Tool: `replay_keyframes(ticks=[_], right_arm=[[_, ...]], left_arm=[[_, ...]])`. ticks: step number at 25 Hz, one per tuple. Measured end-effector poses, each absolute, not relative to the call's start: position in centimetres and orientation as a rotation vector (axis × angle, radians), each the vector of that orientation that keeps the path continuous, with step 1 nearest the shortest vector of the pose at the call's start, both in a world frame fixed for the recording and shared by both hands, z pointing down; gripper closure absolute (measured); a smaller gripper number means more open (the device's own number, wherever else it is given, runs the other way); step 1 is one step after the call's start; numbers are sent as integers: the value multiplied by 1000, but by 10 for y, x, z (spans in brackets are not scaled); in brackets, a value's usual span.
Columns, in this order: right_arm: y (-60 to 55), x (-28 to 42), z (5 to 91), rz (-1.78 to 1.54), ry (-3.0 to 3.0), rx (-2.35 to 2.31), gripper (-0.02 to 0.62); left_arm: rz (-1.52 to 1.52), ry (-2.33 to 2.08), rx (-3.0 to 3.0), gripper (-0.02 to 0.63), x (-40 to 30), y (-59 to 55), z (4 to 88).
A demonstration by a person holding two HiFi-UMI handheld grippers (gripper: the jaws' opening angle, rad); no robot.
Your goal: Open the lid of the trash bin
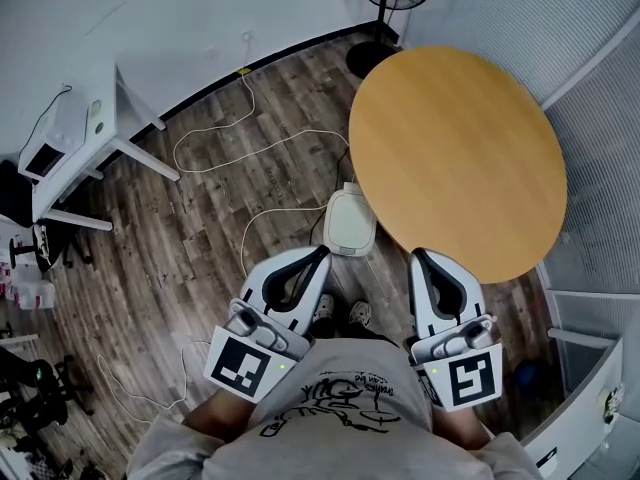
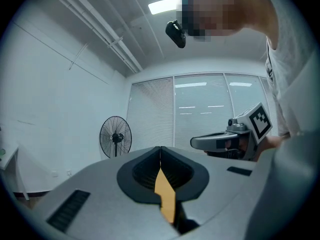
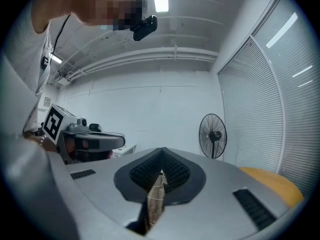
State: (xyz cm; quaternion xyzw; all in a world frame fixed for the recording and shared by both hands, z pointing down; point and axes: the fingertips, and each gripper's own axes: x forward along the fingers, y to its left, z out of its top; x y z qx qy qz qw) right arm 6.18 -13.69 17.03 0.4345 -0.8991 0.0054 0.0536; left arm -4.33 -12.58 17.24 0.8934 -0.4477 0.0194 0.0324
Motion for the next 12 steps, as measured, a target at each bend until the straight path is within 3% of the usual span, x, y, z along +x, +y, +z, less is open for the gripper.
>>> replay_keyframes(ticks=[12], right_arm=[[-147, 59, 236, 129, -2662, 1266, 588]], left_arm=[[179, -1335, 2713, 586, -43, -138, 231]])
